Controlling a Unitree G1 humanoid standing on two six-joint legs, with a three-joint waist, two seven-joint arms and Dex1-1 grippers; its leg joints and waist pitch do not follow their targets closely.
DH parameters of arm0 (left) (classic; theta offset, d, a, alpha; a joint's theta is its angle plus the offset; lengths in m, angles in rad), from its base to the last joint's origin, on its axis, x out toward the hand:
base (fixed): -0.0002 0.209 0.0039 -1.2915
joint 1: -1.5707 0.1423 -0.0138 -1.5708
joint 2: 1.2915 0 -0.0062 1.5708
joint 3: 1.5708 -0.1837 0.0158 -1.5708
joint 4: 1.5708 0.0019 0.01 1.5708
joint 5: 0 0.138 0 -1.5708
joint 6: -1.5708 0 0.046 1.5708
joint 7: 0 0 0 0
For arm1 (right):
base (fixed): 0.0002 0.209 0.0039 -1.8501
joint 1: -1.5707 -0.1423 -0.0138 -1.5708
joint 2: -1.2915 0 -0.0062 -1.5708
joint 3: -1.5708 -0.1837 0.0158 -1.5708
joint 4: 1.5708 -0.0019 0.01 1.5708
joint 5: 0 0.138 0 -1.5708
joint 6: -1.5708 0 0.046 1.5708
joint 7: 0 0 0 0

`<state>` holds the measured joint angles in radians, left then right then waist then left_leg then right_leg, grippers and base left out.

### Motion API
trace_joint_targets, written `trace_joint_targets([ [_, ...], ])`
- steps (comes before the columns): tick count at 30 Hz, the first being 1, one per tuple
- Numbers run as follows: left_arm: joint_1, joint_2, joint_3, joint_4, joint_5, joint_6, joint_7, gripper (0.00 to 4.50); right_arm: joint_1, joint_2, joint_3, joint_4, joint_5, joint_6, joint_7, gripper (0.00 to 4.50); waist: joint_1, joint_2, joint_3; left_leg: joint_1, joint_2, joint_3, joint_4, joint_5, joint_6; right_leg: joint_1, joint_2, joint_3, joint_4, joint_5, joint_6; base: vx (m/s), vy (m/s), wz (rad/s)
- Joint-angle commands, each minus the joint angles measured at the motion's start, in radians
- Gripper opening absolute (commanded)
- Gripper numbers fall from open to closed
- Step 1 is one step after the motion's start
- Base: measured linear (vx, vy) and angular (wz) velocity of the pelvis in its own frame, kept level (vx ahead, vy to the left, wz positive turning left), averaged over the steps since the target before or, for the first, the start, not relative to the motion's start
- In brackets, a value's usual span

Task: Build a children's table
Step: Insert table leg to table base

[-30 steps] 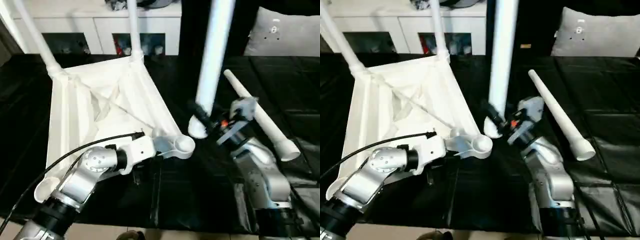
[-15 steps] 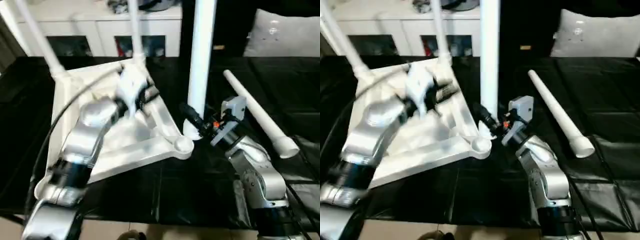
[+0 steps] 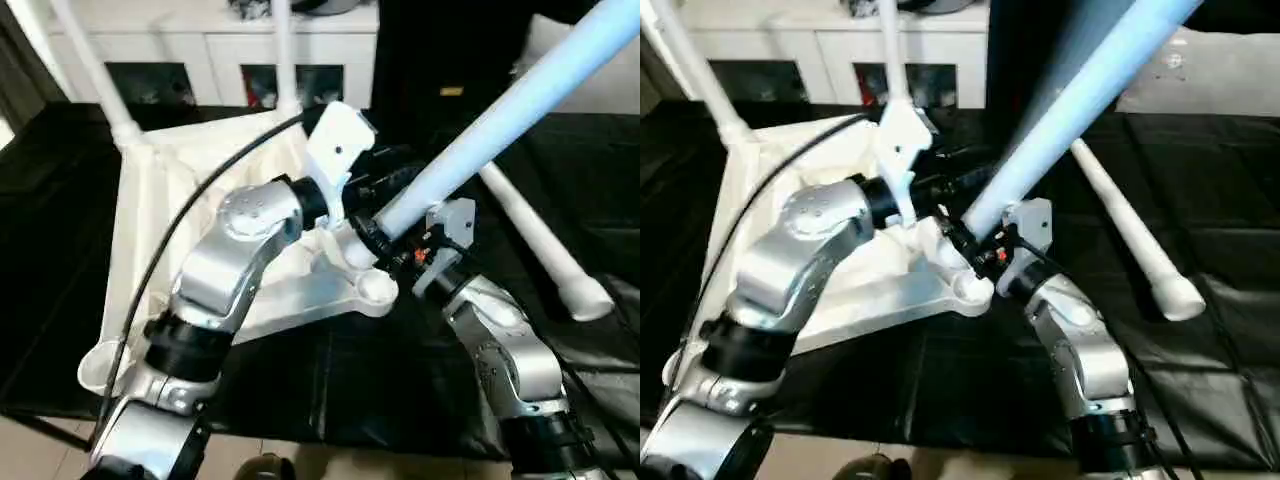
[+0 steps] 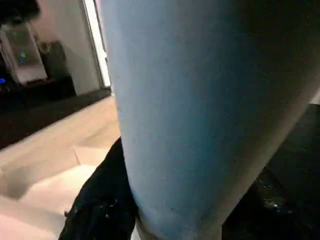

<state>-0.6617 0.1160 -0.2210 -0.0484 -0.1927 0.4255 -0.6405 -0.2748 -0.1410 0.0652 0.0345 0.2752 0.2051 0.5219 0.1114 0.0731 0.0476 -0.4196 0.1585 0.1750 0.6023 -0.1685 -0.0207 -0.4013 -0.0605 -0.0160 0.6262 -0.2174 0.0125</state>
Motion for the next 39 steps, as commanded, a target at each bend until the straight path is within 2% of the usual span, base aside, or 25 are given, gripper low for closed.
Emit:
trace_joint_targets([
  [1, -0.001, -0.029, -0.088, -0.049, -0.029, 0.009, -0.076, 1.29, -0.029, 0.007, 0.028, 0.017, -0.017, 0.023, -0.015, 1.88, -0.001, -0.015, -0.064, 0.034, 0.062, -0.025, -0.069, -0.193, 0.038, 0.041, -0.074, 0.03, -0.078, -0.127, -0.209, 0.0, 0.0, 0.0],
  [6, 0.012, 0.005, -0.035, -0.012, 0.022, -0.016, 0.005, 1.29, -0.043, 0.004, 0.011, 0.023, -0.018, 0.02, -0.031, 1.88, -0.004, -0.015, -0.064, 0.034, 0.061, -0.027, -0.073, -0.21, 0.013, 0.037, -0.073, 0.031, -0.083, -0.165, -0.18, 0.0, 0.0, 0.0],
  [7, 0.028, 0.02, -0.014, -0.016, 0.017, -0.017, 0.009, 1.46, -0.039, -0.001, 0.003, 0.018, -0.016, 0.021, -0.031, 1.88, -0.003, -0.015, -0.064, 0.033, 0.06, -0.027, -0.073, -0.207, 0.011, 0.037, -0.073, 0.031, -0.081, -0.155, -0.178, 0.0, 0.0, 0.0],
  [10, 0.099, 0.076, 0.038, -0.039, 0.016, 0.006, 0.017, 1.64, -0.019, -0.017, -0.017, -0.012, -0.01, 0.036, -0.031, 1.88, -0.007, -0.009, -0.071, 0.029, 0.059, -0.028, -0.068, -0.159, 0.024, 0.041, -0.07, 0.028, -0.07, -0.051, -0.189, 0.0, 0.0, 0.0],
  [13, 0.15, 0.113, 0.049, -0.044, 0.033, 0.006, 0.015, 2.02, -0.006, -0.026, -0.031, -0.032, -0.006, 0.051, -0.04, 1.88, -0.007, -0.005, -0.073, 0.029, 0.057, -0.028, -0.065, -0.138, 0.034, 0.041, -0.067, 0.027, -0.067, -0.012, -0.191, 0.0, 0.0, 0.0],
  [14, 0.155, 0.115, 0.05, -0.044, 0.034, 0.005, 0.015, 2.02, -0.005, -0.027, -0.033, -0.034, -0.006, 0.054, -0.043, 1.88, -0.009, -0.005, -0.072, 0.03, 0.057, -0.027, -0.067, -0.146, 0.033, 0.039, -0.066, 0.026, -0.067, -0.016, -0.191, 0.0, 0.0, 0.0],
  [15, 0.226, 0.132, 0.076, -0.044, 0.049, -0.006, 0.04, 2.13, 0.011, -0.034, -0.054, -0.061, -0.018, 0.095, -0.096, 1.88, -0.008, -0.004, -0.073, 0.033, 0.058, -0.028, -0.067, -0.148, 0.032, 0.039, -0.065, 0.026, -0.067, -0.017, -0.192, 0.0, 0.0, 0.0],
  [22, 0.226, 0.132, 0.076, -0.044, 0.049, -0.006, 0.04, 2.13, 0.011, -0.034, -0.054, -0.061, -0.018, 0.095, -0.096, 1.88, -0.004, -0.005, -0.067, 0.037, 0.06, -0.027, -0.075, -0.227, -0.006, 0.032, -0.069, 0.03, -0.078, -0.13, -0.174, 0.0, 0.0, 0.0],
  [23, 0.226, 0.132, 0.076, -0.044, 0.049, -0.006, 0.04, 2.41, 0.011, -0.034, -0.054, -0.061, -0.018, 0.095, -0.096, 1.88, -0.005, -0.005, -0.067, 0.036, 0.059, -0.027, -0.075, -0.224, -0.007, 0.033, -0.069, 0.031, -0.078, -0.127, -0.172, 0.0, 0.0, 0.0],
  [24, 0.25, 0.133, 0.086, -0.044, 0.055, -0.011, 0.058, 2.41, 0.017, -0.036, -0.061, -0.071, -0.029, 0.111, -0.123, 1.88, -0.004, -0.007, -0.067, 0.036, 0.059, -0.027, -0.075, -0.223, -0.008, 0.033, -0.069, 0.031, -0.078, -0.127, -0.171, 0.0, 0.0, 0.0],
  [25, 0.369, 0.077, 0.148, -0.07, 0.067, -0.027, 0.171, 2.41, 0.055, -0.03, -0.067, -0.157, -0.049, 0.188, -0.184, 1.88, -0.011, -0.043, -0.066, 0.032, 0.058, -0.021, -0.074, -0.203, 0.002, 0.037, -0.067, 0.031, -0.08, -0.11, -0.17, 0.0, 0.0, 0.0],
  [26, 0.474, 0.035, 0.185, -0.101, 0.082, -0.031, 0.257, 2.41, 0.091, -0.023, -0.066, -0.216, -0.082, 0.21, -0.231, 1.88, -0.006, -0.031, -0.067, 0.026, 0.062, -0.025, -0.073, -0.13, 0.021, 0.046, -0.071, 0.029, -0.07, -0.028, -0.172, 0.0, 0.0, 0.0],
  [27, 0.474, 0.035, 0.185, -0.101, 0.082, -0.031, 0.257, 2.41, 0.091, -0.023, -0.066, -0.216, -0.082, 0.21, -0.231, 1.88, -0.01, -0.026, -0.068, 0.021, 0.063, -0.025, -0.068, -0.106, 0.031, 0.045, -0.071, 0.029, -0.065, 0.014, -0.171, 0.0, 0.0, 0.0],
  [28, 0.591, -0.003, 0.209, -0.145, 0.095, -0.048, 0.35, 2.41, 0.138, -0.023, -0.06, -0.258, -0.097, 0.181, -0.239, 1.88, -0.013, -0.026, -0.074, 0.025, 0.057, -0.024, -0.064, -0.11, 0.045, 0.04, -0.068, 0.027, -0.068, 0.019, -0.159, 0.0, 0.0, 0.0],
  [29, 0.597, -0.005, 0.21, -0.147, 0.095, -0.049, 0.354, 2.41, 0.141, -0.023, -0.06, -0.259, -0.097, 0.179, -0.238, 1.88, -0.017, -0.026, -0.078, 0.025, 0.059, -0.025, -0.062, -0.114, 0.048, 0.042, -0.068, 0.027, -0.065, 0.029, -0.159, 0.0, 0.0, 0.0],
  [30, 0.61, -0.009, 0.209, -0.154, 0.096, -0.053, 0.368, 2.41, 0.152, -0.027, -0.06, -0.256, -0.081, 0.182, -0.223, 1.88, -0.021, -0.029, -0.07, 0.024, 0.059, -0.023, -0.069, -0.159, 0.048, 0.038, -0.067, 0.027, -0.079, -0.03, -0.144, 0.0, 0.0, 0.0],
  [31, 0.615, -0.016, 0.215, -0.156, 0.098, -0.059, 0.382, 2.41, 0.161, -0.022, -0.071, -0.261, -0.045, 0.206, -0.221, 1.88, -0.019, -0.031, -0.067, 0.032, 0.06, -0.024, -0.072, -0.221, 0.039, 0.032, -0.066, 0.029, -0.088, -0.125, -0.141, 0.0, 0.0, 0.0],
  [32, 0.618, -0.025, 0.227, -0.155, 0.095, -0.059, 0.394, 2.41, 0.166, -0.017, -0.081, -0.263, -0.032, 0.219, -0.231, 1.88, -0.016, -0.025, -0.059, 0.045, 0.066, -0.029, -0.081, -0.293, 0.004, 0.021, -0.057, 0.026, -0.097, -0.236, -0.133, 0.0, 0.0, 0.0],
  [33, 0.618, -0.029, 0.236, -0.156, 0.096, -0.062, 0.403, 2.41, 0.167, -0.011, -0.088, -0.262, -0.021, 0.23, -0.24, 1.88, -0.018, -0.027, -0.055, 0.052, 0.071, -0.032, -0.086, -0.336, -0.02, 0.015, -0.047, 0.022, -0.103, -0.273, -0.124, 0.0, 0.0, 0.0],
  [34, 0.619, -0.03, 0.238, -0.157, 0.097, -0.062, 0.405, 2.41, 0.167, -0.01, -0.089, -0.263, -0.02, 0.232, -0.243, 1.88, -0.027, -0.022, -0.048, 0.058, 0.084, -0.05, -0.099, -0.415, -0.07, 0.016, -0.027, 0.01, -0.104, -0.288, -0.101, -0.059, -0.001, 0.02],
  [35, 0.619, -0.024, 0.237, -0.16, 0.103, -0.063, 0.405, 2.41, 0.166, -0.004, -0.093, -0.262, -0.011, 0.235, -0.242, 1.88, -0.031, -0.016, -0.046, 0.069, 0.098, -0.065, -0.109, -0.459, -0.092, 0.014, -0.015, 0.002, -0.1, -0.278, -0.096, -0.059, -0.001, 0.02],
  [36, 0.623, -0.024, 0.241, -0.166, 0.109, -0.062, 0.404, 2.41, 0.164, -0.002, -0.086, -0.264, -0.012, 0.238, -0.236, 1.88, -0.044, -0.01, -0.039, 0.082, 0.137, -0.093, -0.137, -0.567, -0.111, 0.01, -0.007, -0.012, -0.09, -0.259, -0.079, -0.051, -0.002, -0.01],
  [37, 0.626, -0.026, 0.244, -0.169, 0.113, -0.061, 0.404, 2.41, 0.164, -0.001, -0.082, -0.266, -0.014, 0.239, -0.232, 1.88, -0.052, -0.005, -0.032, 0.076, 0.153, -0.099, -0.159, -0.653, -0.11, 0.023, -0.019, -0.018, -0.072, -0.235, -0.074, 0.0, 0.0, 0.0],
  [38, 0.631, -0.024, 0.242, -0.173, 0.117, -0.062, 0.411, 2.41, 0.165, -0.004, -0.072, -0.268, -0.03, 0.234, -0.232, 1.88, -0.058, -0.009, -0.03, 0.075, 0.149, -0.096, -0.163, -0.708, -0.104, 0.029, -0.03, -0.019, -0.072, -0.246, -0.069, 0.0, 0.0, 0.0],
  [39, 0.635, -0.02, 0.237, -0.173, 0.124, -0.07, 0.415, 2.41, 0.167, -0.008, -0.064, -0.268, -0.045, 0.229, -0.233, 1.88, -0.059, -0.014, -0.029, 0.074, 0.13, -0.084, -0.151, -0.717, -0.101, 0.028, -0.037, -0.014, -0.088, -0.276, -0.071, 0.0, 0.0, 0.0],
])
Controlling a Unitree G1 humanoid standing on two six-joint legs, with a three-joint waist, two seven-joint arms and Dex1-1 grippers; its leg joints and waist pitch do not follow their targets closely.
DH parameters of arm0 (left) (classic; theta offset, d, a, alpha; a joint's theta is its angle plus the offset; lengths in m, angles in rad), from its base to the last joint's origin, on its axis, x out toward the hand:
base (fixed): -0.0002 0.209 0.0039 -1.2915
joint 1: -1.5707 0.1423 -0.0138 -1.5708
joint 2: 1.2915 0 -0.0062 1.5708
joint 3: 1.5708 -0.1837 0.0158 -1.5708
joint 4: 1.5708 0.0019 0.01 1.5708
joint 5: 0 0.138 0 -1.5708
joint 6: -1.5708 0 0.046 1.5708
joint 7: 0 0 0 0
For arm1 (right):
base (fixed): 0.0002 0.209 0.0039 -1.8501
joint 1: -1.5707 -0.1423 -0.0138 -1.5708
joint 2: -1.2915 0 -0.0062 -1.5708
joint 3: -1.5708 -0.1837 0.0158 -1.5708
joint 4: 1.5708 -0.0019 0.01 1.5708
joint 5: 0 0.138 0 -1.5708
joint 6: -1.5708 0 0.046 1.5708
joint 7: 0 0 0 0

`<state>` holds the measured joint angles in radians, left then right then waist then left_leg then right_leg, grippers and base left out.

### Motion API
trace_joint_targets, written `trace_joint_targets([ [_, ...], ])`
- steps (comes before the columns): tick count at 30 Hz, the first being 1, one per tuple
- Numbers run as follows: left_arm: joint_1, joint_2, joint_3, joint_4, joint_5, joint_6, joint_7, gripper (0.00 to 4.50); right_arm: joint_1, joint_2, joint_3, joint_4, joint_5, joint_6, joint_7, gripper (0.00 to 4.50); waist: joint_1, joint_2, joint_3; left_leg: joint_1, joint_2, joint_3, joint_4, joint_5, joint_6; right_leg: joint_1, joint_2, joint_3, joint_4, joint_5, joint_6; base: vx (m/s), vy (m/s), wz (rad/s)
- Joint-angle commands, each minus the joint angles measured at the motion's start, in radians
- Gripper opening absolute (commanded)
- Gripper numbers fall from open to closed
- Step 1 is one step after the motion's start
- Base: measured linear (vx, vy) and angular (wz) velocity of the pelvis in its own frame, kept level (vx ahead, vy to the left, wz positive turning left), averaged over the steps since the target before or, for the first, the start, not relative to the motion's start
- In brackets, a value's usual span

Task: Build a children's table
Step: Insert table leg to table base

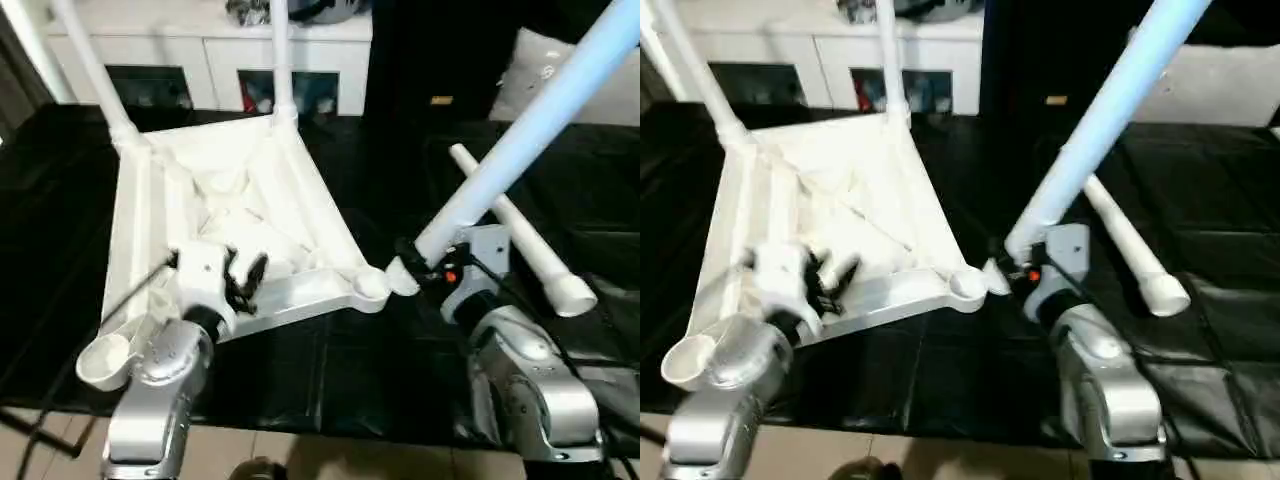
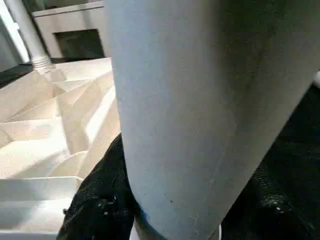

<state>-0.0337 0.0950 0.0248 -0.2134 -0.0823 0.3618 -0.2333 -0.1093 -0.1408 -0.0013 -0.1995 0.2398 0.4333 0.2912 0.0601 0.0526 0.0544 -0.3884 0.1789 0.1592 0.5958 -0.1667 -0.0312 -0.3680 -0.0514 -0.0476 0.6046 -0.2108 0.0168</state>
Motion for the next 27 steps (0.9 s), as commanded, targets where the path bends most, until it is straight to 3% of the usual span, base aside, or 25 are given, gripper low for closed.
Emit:
trace_joint_targets([
  [1, 0.009, 0.002, -0.012, -0.009, 0.013, -0.011, 0.01, 2.41, 0.003, -0.008, 0.005, -0.034, -0.012, 0.001, -0.002, 1.88, -0.011, -0.024, -0.029, 0.042, 0.03, -0.023, -0.083, -0.66, -0.086, -0.022, -0.071, 0.026, -0.13, -0.51, -0.058, 0.0, 0.0, 0.0],
  [2, 0.01, 0.002, -0.014, -0.01, 0.008, -0.012, 0.016, 2.41, 0.003, -0.007, 0.005, -0.035, -0.007, 0.004, 0.0, 1.88, 0.003, -0.042, -0.034, 0.026, -0.007, -0.013, -0.032, -0.432, -0.048, -0.018, -0.118, 0.042, -0.162, -0.809, 0.027, 0.0, 0.0, 0.0],
  [3, 0.01, 0.002, -0.014, -0.01, 0.008, -0.012, 0.016, 2.41, 0.003, -0.007, 0.005, -0.035, -0.007, 0.004, 0.0, 1.88, 0.01, -0.044, -0.041, 0.011, 0.0, -0.018, -0.025, -0.332, -0.027, -0.005, -0.143, 0.058, -0.163, -0.871, 0.051, 0.0, 0.0, 0.0],
  [4, 0.009, 0.004, -0.017, -0.009, 0.006, -0.021, 0.022, 2.41, 0.008, -0.002, 0.004, -0.043, 0.01, 0.002, 0.005, 1.88, 0.015, -0.037, -0.049, -0.013, 0.016, -0.029, -0.049, -0.234, -0.025, 0.012, -0.138, 0.052, -0.146, -0.83, 0.05, 0.039, -0.011, -0.21],
  [5, 0.009, 0.004, -0.017, -0.009, 0.006, -0.021, 0.022, 2.41, 0.008, -0.002, 0.004, -0.043, 0.01, 0.002, 0.005, 1.88, 0.01, -0.024, -0.054, -0.017, 0.03, -0.034, -0.078, -0.244, -0.04, 0.007, -0.098, 0.033, -0.124, -0.659, 0.02, 0.039, -0.011, -0.21],
  [6, 0.005, 0.008, -0.021, -0.006, 0.011, -0.025, 0.018, 2.41, 0.011, -0.001, 0.006, -0.049, 0.015, 0.006, 0.005, 1.88, 0.005, -0.015, -0.057, -0.004, 0.041, -0.036, -0.087, -0.292, -0.045, -0.002, -0.081, 0.03, -0.109, -0.495, -0.019, 0.0, 0.0, 0.0],
  [8, 0.0, 0.006, -0.023, -0.002, 0.011, -0.026, 0.014, 2.41, 0.014, 0.0, 0.007, -0.053, 0.016, 0.006, 0.008, 1.88, 0.002, -0.016, -0.055, 0.001, 0.044, -0.034, -0.091, -0.345, -0.043, -0.003, -0.077, 0.032, -0.097, -0.375, -0.072, 0.0, 0.0, 0.0],
  [10, -0.003, 0.004, -0.026, -0.001, 0.016, -0.027, 0.013, 2.41, 0.014, 0.0, 0.007, -0.053, 0.015, 0.006, 0.008, 1.88, 0.006, -0.016, -0.055, 0.007, 0.044, -0.029, -0.089, -0.346, -0.036, -0.003, -0.079, 0.037, -0.092, -0.319, -0.106, 0.0, 0.0, 0.0],
  [11, -0.004, 0.005, -0.028, 0.0, 0.018, -0.027, 0.013, 2.41, 0.014, -0.001, 0.007, -0.052, 0.014, 0.006, 0.008, 1.88, 0.007, -0.009, -0.057, 0.004, 0.044, -0.028, -0.088, -0.328, -0.034, 0.002, -0.08, 0.039, -0.087, -0.282, -0.119, 0.0, 0.0, 0.0],
  [13, -0.008, 0.013, -0.039, 0.003, 0.03, -0.028, 0.013, 2.41, 0.015, -0.007, 0.011, -0.052, 0.01, 0.004, 0.012, 1.88, 0.011, -0.01, -0.061, 0.008, 0.047, -0.026, -0.085, -0.292, -0.033, 0.004, -0.075, 0.04, -0.08, -0.207, -0.135, 0.0, 0.0, 0.0],
  [14, -0.009, 0.022, -0.051, 0.004, 0.039, -0.032, 0.012, 2.41, 0.016, -0.009, 0.012, -0.052, 0.01, 0.004, 0.014, 1.88, 0.011, -0.004, -0.064, 0.011, 0.055, -0.034, -0.086, -0.264, -0.051, 0.008, -0.06, 0.031, -0.07, -0.13, -0.139, 0.0, 0.0, 0.0],
  [15, -0.009, 0.022, -0.051, 0.004, 0.039, -0.032, 0.012, 2.41, 0.016, -0.009, 0.012, -0.052, 0.01, 0.004, 0.014, 1.88, 0.006, 0.004, -0.066, 0.021, 0.076, -0.051, -0.092, -0.258, -0.07, 0.01, -0.037, 0.016, -0.062, -0.041, -0.143, 0.0, 0.0, 0.0],
  [16, -0.008, 0.025, -0.055, 0.006, 0.043, -0.034, 0.015, 2.41, 0.017, -0.009, 0.012, -0.053, 0.011, 0.004, 0.015, 1.88, 0.001, 0.01, -0.067, 0.03, 0.098, -0.066, -0.102, -0.258, -0.069, 0.009, -0.027, 0.005, -0.05, -0.007, -0.153, 0.0, 0.0, 0.0],
  [17, -0.005, 0.021, -0.052, 0.007, 0.037, -0.029, 0.02, 2.41, 0.02, -0.01, 0.014, -0.054, 0.01, 0.003, 0.016, 1.88, -0.008, 0.026, -0.069, 0.051, 0.168, -0.108, -0.13, -0.239, -0.031, -0.008, -0.024, -0.016, -0.01, 0.019, -0.171, 0.0, 0.0, 0.0],
  [18, -0.004, 0.019, -0.051, 0.007, 0.036, -0.028, 0.022, 2.41, 0.021, -0.011, 0.015, -0.054, 0.01, 0.003, 0.017, 1.88, -0.016, 0.032, -0.073, 0.066, 0.219, -0.138, -0.145, -0.18, 0.037, -0.031, -0.029, -0.023, 0.036, -0.006, -0.178, 0.036, -0.081, 0.08],
  [19, -0.002, 0.012, -0.04, 0.01, 0.024, -0.019, 0.029, 2.41, 0.021, -0.013, 0.017, -0.053, 0.009, 0.003, 0.02, 1.88, -0.019, 0.029, -0.073, 0.063, 0.226, -0.136, -0.147, -0.163, 0.078, -0.035, -0.033, -0.022, 0.051, -0.017, -0.182, 0.026, -0.138, 0.02],
  [20, -0.001, 0.008, -0.032, 0.011, 0.018, -0.012, 0.033, 2.41, 0.021, -0.015, 0.019, -0.053, 0.008, 0.004, 0.022, 1.88, -0.021, 0.024, -0.074, 0.059, 0.218, -0.129, -0.142, -0.149, 0.132, -0.035, -0.041, -0.015, 0.057, -0.015, -0.192, 0.026, -0.138, 0.02],
  [21, 0.002, 0.008, -0.028, 0.012, 0.018, -0.014, 0.031, 2.41, 0.02, -0.021, 0.026, -0.053, 0.001, 0.004, 0.026, 1.88, -0.02, -0.004, -0.075, 0.034, 0.158, -0.091, -0.101, -0.132, 0.245, -0.022, -0.073, 0.014, 0.023, 0.055, -0.267, 0.012, -0.171, -0.01],
  [22, 0.002, 0.009, -0.028, 0.012, 0.018, -0.015, 0.031, 2.41, 0.02, -0.022, 0.027, -0.053, 0.0, 0.004, 0.026, 1.88, 0.002, -0.067, -0.076, -0.038, -0.055, 0.024, 0.073, -0.182, 0.233, 0.028, -0.087, 0.048, -0.091, 0.079, -0.342, -0.003, -0.153, 0.01],
  [23, 0.004, 0.01, -0.028, 0.011, 0.022, -0.018, 0.028, 2.41, 0.021, -0.023, 0.029, -0.054, -0.001, 0.005, 0.029, 1.88, 0.03, -0.061, -0.076, -0.037, -0.067, 0.016, 0.115, -0.171, 0.186, 0.04, -0.129, 0.058, -0.105, -0.013, -0.32, -0.003, -0.153, 0.01],
  [24, 0.007, 0.01, -0.029, 0.009, 0.023, -0.017, 0.028, 2.41, 0.022, -0.023, 0.03, -0.055, 0.0, 0.006, 0.03, 1.88, 0.037, -0.059, -0.052, -0.058, -0.051, -0.006, 0.093, -0.072, 0.1, 0.04, -0.139, 0.06, -0.107, -0.166, -0.139, -0.022, -0.143, -0.04],
  [25, 0.011, 0.012, -0.031, 0.005, 0.023, -0.016, 0.03, 2.41, 0.025, -0.022, 0.031, -0.056, 0.001, 0.008, 0.031, 1.88, 0.054, -0.039, -0.055, -0.044, -0.019, -0.036, 0.031, -0.082, 0.099, 0.047, -0.14, 0.069, -0.113, -0.291, 0.07, -0.044, -0.126, -0.04],
  [26, 0.011, 0.012, -0.031, 0.005, 0.023, -0.016, 0.03, 2.41, 0.025, -0.022, 0.031, -0.056, 0.001, 0.008, 0.031, 1.88, 0.054, -0.031, -0.057, -0.031, -0.008, -0.041, 0.014, -0.091, 0.107, 0.046, -0.129, 0.056, -0.119, -0.315, 0.099, -0.044, -0.126, -0.04],
  [27, 0.014, 0.013, -0.034, 0.002, 0.023, -0.015, 0.032, 2.41, 0.027, -0.022, 0.031, -0.057, 0.003, 0.01, 0.031, 1.88, 0.05, -0.03, -0.056, -0.03, -0.005, -0.047, -0.002, -0.093, 0.113, 0.043, -0.099, 0.036, -0.114, -0.323, 0.129, -0.052, -0.111, 0.04],
])
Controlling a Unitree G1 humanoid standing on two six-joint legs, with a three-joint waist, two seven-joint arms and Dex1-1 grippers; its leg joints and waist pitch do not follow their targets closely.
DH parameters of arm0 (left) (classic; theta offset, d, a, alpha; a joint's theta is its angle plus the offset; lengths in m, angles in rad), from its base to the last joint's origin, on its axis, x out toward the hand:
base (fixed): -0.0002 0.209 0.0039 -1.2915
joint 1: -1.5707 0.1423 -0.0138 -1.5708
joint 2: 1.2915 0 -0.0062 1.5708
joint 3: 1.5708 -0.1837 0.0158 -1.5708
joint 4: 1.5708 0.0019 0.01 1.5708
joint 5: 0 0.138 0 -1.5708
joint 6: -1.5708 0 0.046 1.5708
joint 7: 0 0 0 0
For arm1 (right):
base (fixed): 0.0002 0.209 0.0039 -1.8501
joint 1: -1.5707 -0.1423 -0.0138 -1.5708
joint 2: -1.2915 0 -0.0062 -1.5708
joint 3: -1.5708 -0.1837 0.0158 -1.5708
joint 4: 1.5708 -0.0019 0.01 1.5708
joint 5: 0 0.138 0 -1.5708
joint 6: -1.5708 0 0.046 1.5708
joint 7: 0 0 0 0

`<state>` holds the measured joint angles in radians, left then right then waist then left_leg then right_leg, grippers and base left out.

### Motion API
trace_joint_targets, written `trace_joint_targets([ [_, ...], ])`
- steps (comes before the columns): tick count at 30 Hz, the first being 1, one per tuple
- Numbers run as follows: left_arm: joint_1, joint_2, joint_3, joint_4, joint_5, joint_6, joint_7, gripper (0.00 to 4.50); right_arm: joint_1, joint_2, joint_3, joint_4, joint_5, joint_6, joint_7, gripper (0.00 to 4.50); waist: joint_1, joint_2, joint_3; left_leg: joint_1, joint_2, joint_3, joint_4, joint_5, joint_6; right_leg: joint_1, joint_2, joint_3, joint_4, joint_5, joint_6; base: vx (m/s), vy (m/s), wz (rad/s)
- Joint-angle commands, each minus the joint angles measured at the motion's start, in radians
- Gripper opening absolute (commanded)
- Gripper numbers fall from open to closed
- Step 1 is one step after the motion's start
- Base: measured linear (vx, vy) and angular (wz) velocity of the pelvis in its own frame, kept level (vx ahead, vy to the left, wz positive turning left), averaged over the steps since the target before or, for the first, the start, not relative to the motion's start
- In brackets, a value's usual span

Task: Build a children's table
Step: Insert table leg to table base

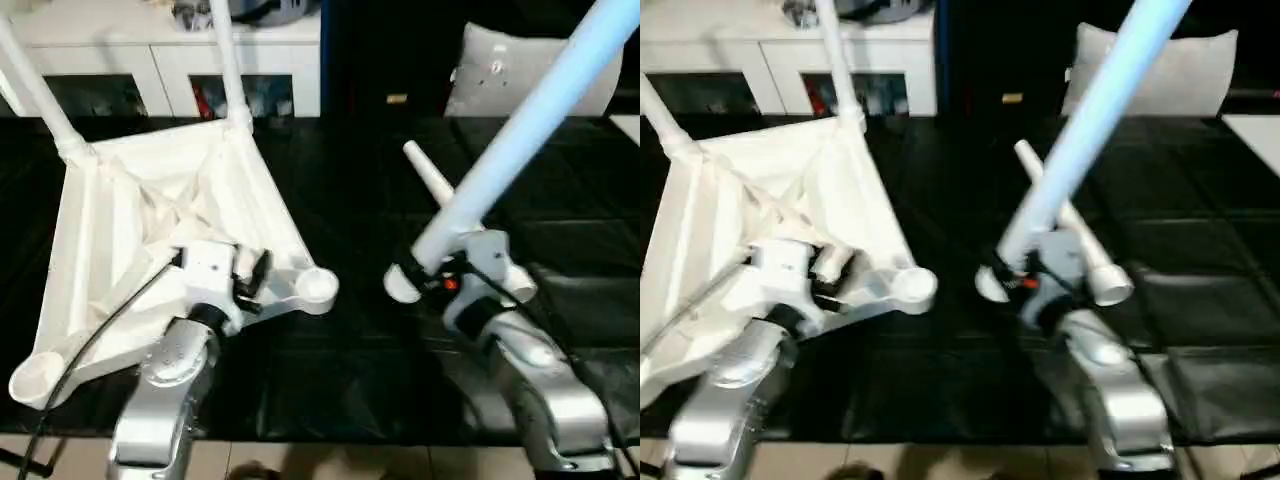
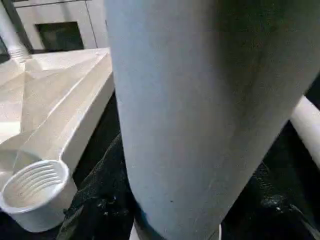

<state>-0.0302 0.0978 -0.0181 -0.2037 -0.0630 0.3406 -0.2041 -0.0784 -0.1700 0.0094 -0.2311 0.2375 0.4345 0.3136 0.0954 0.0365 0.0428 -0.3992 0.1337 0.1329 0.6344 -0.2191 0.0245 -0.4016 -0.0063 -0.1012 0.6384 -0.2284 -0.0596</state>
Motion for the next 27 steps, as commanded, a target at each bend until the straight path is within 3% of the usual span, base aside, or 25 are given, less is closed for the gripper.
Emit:
trace_joint_targets([
  [1, 0.013, 0.012, 0.006, -0.009, 0.005, 0.007, 0.003, 2.41, -0.004, 0.007, 0.021, -0.025, 0.005, 0.008, 0.009, 1.88, 0.019, 0.002, -0.052, 0.013, 0.067, -0.024, -0.056, -0.067, 0.051, 0.058, -0.119, 0.066, -0.159, -0.318, 0.224, -0.048, -0.08, 0.07],
  [2, 0.015, 0.013, 0.005, -0.011, 0.005, 0.007, 0.003, 2.41, -0.004, 0.007, 0.021, -0.025, 0.004, 0.008, 0.009, 1.88, 0.016, 0.005, -0.051, 0.021, 0.077, -0.025, -0.061, -0.089, 0.049, 0.055, -0.118, 0.06, -0.162, -0.324, 0.217, -0.048, -0.08, 0.07],
  [3, 0.017, 0.014, 0.003, -0.012, 0.006, 0.008, 0.004, 2.41, -0.005, 0.007, 0.021, -0.025, 0.006, 0.008, 0.01, 1.88, 0.017, 0.01, -0.049, 0.031, 0.094, -0.027, -0.074, -0.13, 0.041, 0.057, -0.121, 0.05, -0.165, -0.333, 0.186, 0.0, 0.0, 0.0],
  [4, 0.019, 0.015, 0.002, -0.013, 0.008, 0.011, 0.003, 2.41, -0.007, 0.006, 0.022, -0.024, 0.008, 0.009, 0.01, 1.88, 0.012, 0.011, -0.038, 0.046, 0.11, -0.028, -0.086, -0.215, 0.027, 0.051, -0.127, 0.041, -0.177, -0.411, 0.151, 0.0, 0.0, 0.0],
  [5, 0.02, 0.017, 0.0, -0.015, 0.009, 0.013, 0.002, 2.41, -0.008, 0.005, 0.022, -0.023, 0.009, 0.01, 0.011, 1.88, 0.012, 0.011, -0.035, 0.052, 0.105, -0.026, -0.086, -0.259, 0.005, 0.054, -0.139, 0.038, -0.182, -0.47, 0.126, 0.0, 0.0, 0.0],
  [7, 0.023, 0.033, -0.016, -0.015, 0.026, 0.017, -0.006, 2.41, -0.018, -0.005, 0.027, -0.015, 0.013, 0.01, 0.019, 1.88, 0.009, 0.01, -0.023, 0.068, 0.098, -0.018, -0.09, -0.314, -0.016, 0.048, -0.141, 0.029, -0.199, -0.554, 0.11, 0.0, 0.0, 0.0],
  [8, 0.024, 0.037, -0.02, -0.014, 0.03, 0.016, -0.008, 2.41, -0.02, -0.007, 0.028, -0.013, 0.011, 0.01, 0.021, 1.88, 0.004, 0.014, -0.021, 0.082, 0.101, -0.02, -0.092, -0.368, -0.027, 0.048, -0.146, 0.015, -0.212, -0.591, 0.109, 0.0, 0.0, 0.0],
  [9, 0.025, 0.044, -0.027, -0.012, 0.032, 0.013, -0.017, 2.41, -0.023, -0.009, 0.028, -0.008, 0.008, 0.008, 0.024, 1.88, -0.001, 0.016, -0.021, 0.086, 0.11, -0.025, -0.099, -0.401, -0.031, 0.053, -0.146, 0.008, -0.209, -0.579, 0.104, -0.027, 0.07, 0.0],
  [10, 0.024, 0.057, -0.035, -0.007, 0.014, 0.003, -0.054, 2.41, -0.033, -0.009, 0.027, 0.002, 0.007, 0.007, 0.028, 1.88, -0.011, 0.014, -0.02, 0.079, 0.137, -0.042, -0.124, -0.489, -0.039, 0.071, -0.143, 0.001, -0.191, -0.515, 0.094, 0.022, 0.078, -0.05],
  [11, 0.022, 0.072, -0.044, -0.003, -0.002, -0.002, -0.092, 2.41, -0.041, -0.013, 0.028, 0.011, 0.005, 0.003, 0.034, 1.88, -0.009, 0.023, -0.025, 0.06, 0.171, -0.068, -0.157, -0.552, -0.051, 0.092, -0.151, 0.026, -0.129, -0.388, 0.069, 0.022, 0.078, -0.05],
  [12, 0.018, 0.086, -0.052, 0.001, -0.022, 0.006, -0.133, 2.61, -0.047, -0.016, 0.029, 0.018, 0.004, -0.001, 0.04, 1.88, -0.014, 0.023, -0.025, 0.061, 0.172, -0.068, -0.163, -0.576, -0.066, 0.087, -0.155, 0.039, -0.121, -0.338, 0.048, 0.019, 0.065, -0.03],
  [13, 0.002, 0.145, -0.091, 0.013, -0.049, 0.027, -0.248, 2.69, -0.061, -0.018, 0.027, 0.034, 0.018, -0.015, 0.064, 1.88, -0.01, 0.0, -0.025, 0.07, 0.115, -0.044, -0.134, -0.519, -0.102, 0.065, -0.194, 0.064, -0.151, -0.41, -0.003, 0.0, 0.0, 0.0],
  [14, 0.002, 0.145, -0.091, 0.013, -0.049, 0.027, -0.248, 2.74, -0.061, -0.018, 0.027, 0.034, 0.018, -0.015, 0.064, 1.88, -0.01, 0.0, -0.025, 0.07, 0.115, -0.044, -0.134, -0.519, -0.102, 0.065, -0.194, 0.064, -0.151, -0.41, -0.003, 0.0, 0.0, 0.0],
  [15, -0.013, 0.187, -0.121, 0.026, -0.033, 0.015, -0.299, 2.74, -0.069, -0.023, 0.028, 0.041, 0.028, -0.011, 0.078, 1.88, -0.005, -0.005, -0.027, 0.057, 0.1, -0.035, -0.119, -0.389, -0.075, 0.073, -0.211, 0.069, -0.163, -0.468, -0.012, 0.0, 0.0, 0.0],
  [16, -0.013, 0.187, -0.121, 0.026, -0.033, 0.015, -0.299, 2.86, -0.069, -0.023, 0.028, 0.041, 0.028, -0.011, 0.078, 1.88, 0.003, -0.003, -0.032, 0.048, 0.106, -0.032, -0.119, -0.294, -0.048, 0.081, -0.207, 0.062, -0.165, -0.451, -0.001, 0.0, 0.0, 0.0],
  [17, -0.033, 0.208, -0.13, 0.047, -0.026, 0.005, -0.327, 2.98, -0.075, -0.025, 0.027, 0.05, 0.044, -0.002, 0.096, 1.88, 0.003, 0.001, -0.034, 0.05, 0.113, -0.031, -0.121, -0.27, -0.042, 0.076, -0.198, 0.06, -0.162, -0.411, -0.005, 0.0, 0.0, 0.0],
  [18, -0.065, 0.229, -0.132, 0.076, -0.024, 0.005, -0.358, 2.98, -0.087, -0.029, 0.027, 0.066, 0.05, -0.001, 0.107, 1.88, 0.002, 0.011, -0.037, 0.057, 0.12, -0.033, -0.121, -0.263, -0.039, 0.071, -0.187, 0.057, -0.155, -0.341, -0.017, 0.0, 0.0, 0.0],
  [19, -0.112, 0.266, -0.141, 0.117, -0.02, 0.009, -0.413, 3.15, -0.108, -0.037, 0.028, 0.094, 0.049, -0.01, 0.124, 1.88, -0.003, 0.014, -0.044, 0.056, 0.125, -0.037, -0.125, -0.256, -0.046, 0.077, -0.18, 0.054, -0.137, -0.23, -0.044, 0.0, 0.0, 0.0],
  [21, -0.151, 0.302, -0.153, 0.143, -0.018, 0.026, -0.462, 3.19, -0.128, -0.044, 0.027, 0.112, 0.054, -0.012, 0.144, 1.88, -0.002, 0.014, -0.045, 0.057, 0.125, -0.033, -0.123, -0.242, -0.048, 0.077, -0.184, 0.056, -0.131, -0.18, -0.063, 0.0, 0.0, 0.0],
  [22, -0.171, 0.315, -0.157, 0.158, -0.018, 0.037, -0.482, 3.4, -0.139, -0.045, 0.023, 0.119, 0.063, -0.016, 0.157, 1.88, -0.001, 0.013, -0.047, 0.049, 0.121, -0.03, -0.12, -0.204, -0.04, 0.086, -0.189, 0.057, -0.122, -0.13, -0.088, 0.0, 0.0, 0.0],
  [27, -0.246, 0.359, -0.169, 0.247, -0.023, 0.017, -0.553, 3.61, -0.169, -0.047, 0.018, 0.147, 0.074, -0.068, 0.206, 1.88, 0.004, 0.019, -0.05, 0.045, 0.121, -0.026, -0.112, -0.157, -0.015, 0.091, -0.195, 0.055, -0.124, -0.126, -0.092, 0.0, 0.0, 0.0],
])
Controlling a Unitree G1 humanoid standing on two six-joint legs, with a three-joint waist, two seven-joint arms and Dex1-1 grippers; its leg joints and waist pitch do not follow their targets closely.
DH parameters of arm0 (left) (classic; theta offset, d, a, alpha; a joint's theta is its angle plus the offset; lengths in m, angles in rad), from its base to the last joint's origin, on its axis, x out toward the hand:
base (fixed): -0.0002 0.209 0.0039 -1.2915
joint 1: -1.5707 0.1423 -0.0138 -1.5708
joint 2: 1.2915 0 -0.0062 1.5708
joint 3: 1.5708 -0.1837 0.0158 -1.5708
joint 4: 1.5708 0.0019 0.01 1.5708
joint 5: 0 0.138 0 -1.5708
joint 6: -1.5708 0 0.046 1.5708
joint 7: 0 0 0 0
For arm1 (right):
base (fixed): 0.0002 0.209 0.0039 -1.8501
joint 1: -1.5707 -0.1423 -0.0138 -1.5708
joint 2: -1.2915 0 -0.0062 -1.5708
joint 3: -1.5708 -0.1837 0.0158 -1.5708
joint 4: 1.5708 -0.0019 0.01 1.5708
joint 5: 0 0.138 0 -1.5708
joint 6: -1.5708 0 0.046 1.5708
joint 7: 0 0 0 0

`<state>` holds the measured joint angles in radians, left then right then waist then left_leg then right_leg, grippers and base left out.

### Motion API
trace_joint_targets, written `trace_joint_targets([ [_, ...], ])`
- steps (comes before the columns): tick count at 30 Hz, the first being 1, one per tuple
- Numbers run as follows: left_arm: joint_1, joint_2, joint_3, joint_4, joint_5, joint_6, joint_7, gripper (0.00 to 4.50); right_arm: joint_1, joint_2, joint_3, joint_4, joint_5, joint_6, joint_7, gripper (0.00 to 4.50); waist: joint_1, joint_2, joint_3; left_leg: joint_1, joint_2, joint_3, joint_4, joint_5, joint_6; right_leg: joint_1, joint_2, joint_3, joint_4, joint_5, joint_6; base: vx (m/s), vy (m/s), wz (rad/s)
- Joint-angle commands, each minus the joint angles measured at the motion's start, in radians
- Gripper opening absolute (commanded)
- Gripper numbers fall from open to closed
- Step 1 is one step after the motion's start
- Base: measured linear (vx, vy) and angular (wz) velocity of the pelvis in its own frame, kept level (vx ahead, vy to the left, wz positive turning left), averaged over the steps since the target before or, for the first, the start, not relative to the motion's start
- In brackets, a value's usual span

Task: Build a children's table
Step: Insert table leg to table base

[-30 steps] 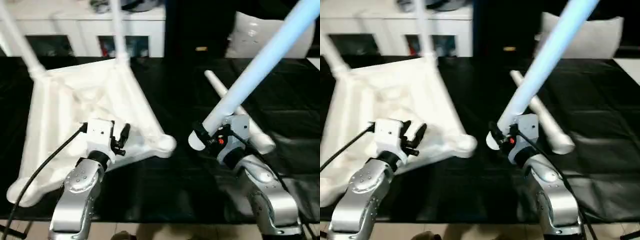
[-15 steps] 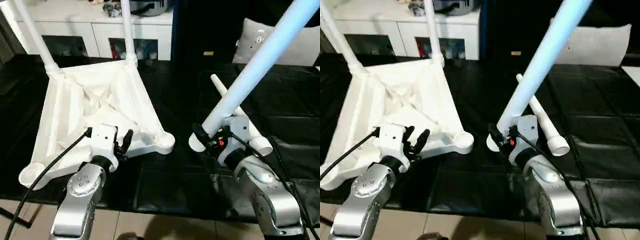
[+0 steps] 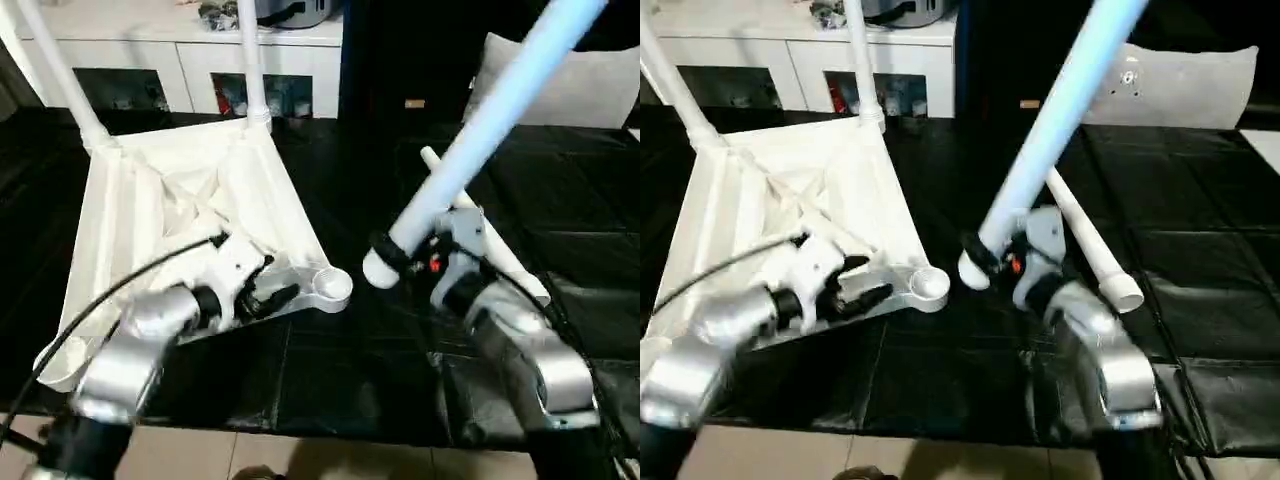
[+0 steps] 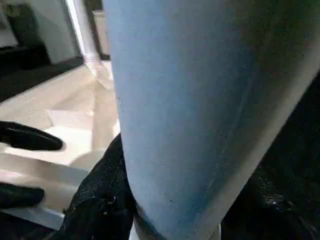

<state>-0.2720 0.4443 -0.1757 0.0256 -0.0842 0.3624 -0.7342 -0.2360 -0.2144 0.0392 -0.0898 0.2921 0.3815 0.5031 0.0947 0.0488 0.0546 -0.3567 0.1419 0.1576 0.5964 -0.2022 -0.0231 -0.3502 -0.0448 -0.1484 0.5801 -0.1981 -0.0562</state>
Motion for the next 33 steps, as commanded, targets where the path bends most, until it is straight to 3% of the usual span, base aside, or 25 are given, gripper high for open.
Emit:
trace_joint_targets([
  [1, -0.008, 0.019, -0.015, 0.027, -0.02, 0.009, -0.053, 3.66, -0.014, -0.007, -0.009, 0.006, 0.021, -0.014, 0.026, 1.88, 0.005, 0.008, -0.062, 0.005, 0.118, -0.053, -0.076, -0.172, 0.037, 0.038, -0.153, 0.1, -0.065, -0.16, -0.096, 0.0, 0.0, 0.0],
  [4, -0.021, 0.036, -0.027, 0.069, -0.056, 0.0, -0.143, 3.35, -0.018, -0.016, -0.001, 0.005, 0.05, 0.035, 0.053, 1.88, 0.004, 0.009, -0.061, 0.007, 0.119, -0.052, -0.078, -0.196, 0.035, 0.037, -0.154, 0.1, -0.069, -0.19, -0.097, 0.0, 0.0, 0.0],
  [9, -0.047, 0.052, -0.044, 0.108, -0.059, -0.012, -0.211, 3.13, -0.032, -0.013, 0.007, 0.036, 0.039, 0.006, 0.072, 1.88, 0.007, 0.009, -0.057, 0.012, 0.119, -0.052, -0.081, -0.236, 0.015, 0.033, -0.155, 0.1, -0.076, -0.263, -0.096, 0.0, 0.0, 0.0],
  [10, -0.053, 0.053, -0.045, 0.115, -0.061, -0.005, -0.219, 2.9, -0.033, -0.012, 0.011, 0.039, 0.039, 0.001, 0.077, 1.88, 0.009, 0.011, -0.056, 0.013, 0.121, -0.052, -0.082, -0.252, 0.007, 0.033, -0.158, 0.101, -0.079, -0.277, -0.095, 0.0, 0.0, 0.0],
  [15, -0.077, 0.055, -0.057, 0.166, -0.037, -0.048, -0.231, 2.69, -0.034, -0.014, 0.017, 0.044, 0.04, -0.004, 0.089, 1.88, 0.016, 0.012, -0.057, 0.013, 0.12, -0.052, -0.082, -0.246, 0.004, 0.033, -0.158, 0.102, -0.078, -0.269, -0.091, 0.0, 0.0, 0.0],
  [18, -0.093, 0.048, -0.058, 0.196, -0.03, -0.063, -0.231, 2.43, -0.034, -0.015, 0.016, 0.047, 0.038, -0.007, 0.096, 1.88, 0.021, 0.018, -0.062, 0.012, 0.122, -0.052, -0.08, -0.217, 0.012, 0.033, -0.157, 0.103, -0.071, -0.218, -0.096, 0.0, 0.0, 0.0],
  [21, -0.107, 0.046, -0.061, 0.225, -0.018, -0.076, -0.228, 2.07, -0.033, -0.016, 0.02, 0.047, 0.033, -0.005, 0.099, 1.88, 0.022, 0.017, -0.063, 0.011, 0.124, -0.053, -0.08, -0.217, 0.008, 0.036, -0.159, 0.102, -0.068, -0.19, -0.108, 0.0, 0.0, 0.0],
  [28, -0.14, 0.043, -0.087, 0.291, -0.005, -0.092, -0.257, 1.4, -0.029, -0.019, 0.035, 0.048, 0.022, -0.004, 0.105, 1.88, 0.023, 0.019, -0.061, 0.013, 0.123, -0.052, -0.081, -0.234, 0.008, 0.034, -0.158, 0.101, -0.075, -0.243, -0.095, 0.0, 0.0, 0.0],
  [32, -0.146, 0.045, -0.1, 0.305, 0.008, -0.103, -0.267, 1.09, -0.027, -0.017, 0.037, 0.046, 0.019, -0.004, 0.105, 1.88, 0.021, 0.028, -0.061, 0.012, 0.124, -0.053, -0.081, -0.246, 0.001, 0.035, -0.161, 0.103, -0.074, -0.227, -0.102, 0.0, 0.0, 0.0],
  [33, -0.148, 0.044, -0.099, 0.31, 0.01, -0.108, -0.266, 1.03, -0.026, -0.018, 0.037, 0.044, 0.019, -0.003, 0.104, 1.88, 0.021, 0.026, -0.061, 0.013, 0.123, -0.052, -0.08, -0.248, 0.001, 0.035, -0.16, 0.103, -0.075, -0.232, -0.102, 0.0, 0.0, 0.0],
])
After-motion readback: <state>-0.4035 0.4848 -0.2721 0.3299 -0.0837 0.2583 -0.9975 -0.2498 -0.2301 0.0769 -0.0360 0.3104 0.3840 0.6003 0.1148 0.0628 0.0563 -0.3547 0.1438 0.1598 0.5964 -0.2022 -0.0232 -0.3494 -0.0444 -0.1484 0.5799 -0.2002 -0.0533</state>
